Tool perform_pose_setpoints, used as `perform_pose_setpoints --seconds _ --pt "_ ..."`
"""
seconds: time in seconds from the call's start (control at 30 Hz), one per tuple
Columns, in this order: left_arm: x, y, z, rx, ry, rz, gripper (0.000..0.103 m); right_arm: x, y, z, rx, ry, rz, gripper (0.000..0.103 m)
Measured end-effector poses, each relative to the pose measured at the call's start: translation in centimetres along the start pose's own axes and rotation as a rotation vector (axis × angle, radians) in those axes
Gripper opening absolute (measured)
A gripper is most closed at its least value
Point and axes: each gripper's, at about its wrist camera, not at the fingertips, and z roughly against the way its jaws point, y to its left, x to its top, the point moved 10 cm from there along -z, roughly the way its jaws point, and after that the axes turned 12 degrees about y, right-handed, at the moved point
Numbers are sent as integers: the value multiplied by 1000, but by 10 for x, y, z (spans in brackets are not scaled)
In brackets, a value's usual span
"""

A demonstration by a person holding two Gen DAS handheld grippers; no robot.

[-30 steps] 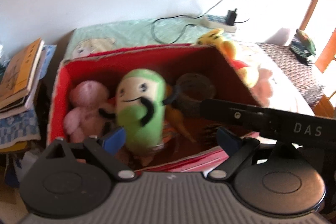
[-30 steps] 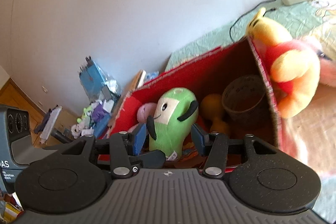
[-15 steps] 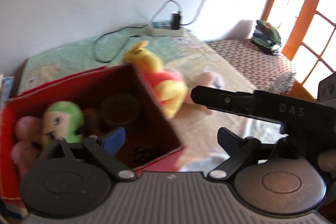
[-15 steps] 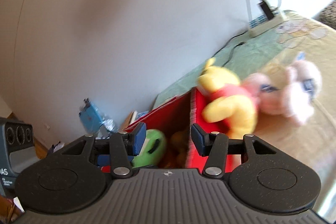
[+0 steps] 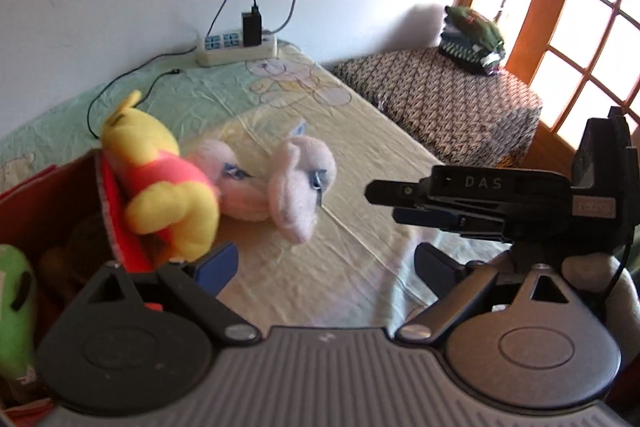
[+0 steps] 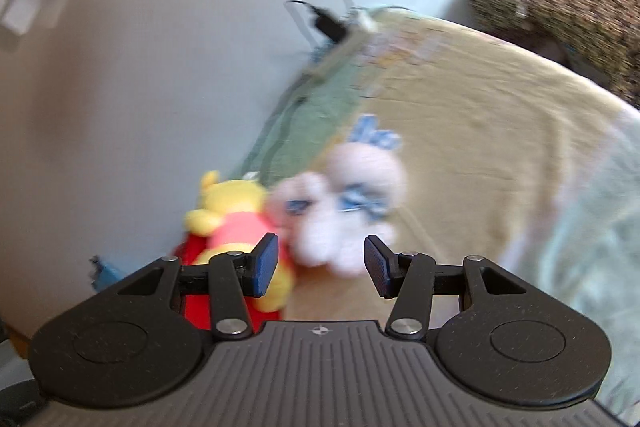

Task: Organize objects
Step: 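Move the open right tool toward the white bunny plush on the bed, then close the right tool on the white bunny's blue checked bow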

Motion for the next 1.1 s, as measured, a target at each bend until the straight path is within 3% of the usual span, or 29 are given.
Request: perform_pose_setpoints --seconds 0.1,0.23,0.4,0.5,0.83,1.1 --pt "9 -3 -18 33 7 16 92 8 -24 -4 -19 29 -35 52" --pt "24 0 -35 86 12 27 80 17 -46 -10 -12 65 -55 48" --pt "42 4 -58 84 29 45 76 23 -60 -25 26 126 -63 48" --pt "49 5 -72 80 43 53 73 28 -61 -33 56 150 -52 48" --pt "67 15 -105 28 70 91 51 47 -53 -63 158 209 -39 48" --pt "69 41 -111 28 69 142 51 56 -45 -91 217 261 -34 46"
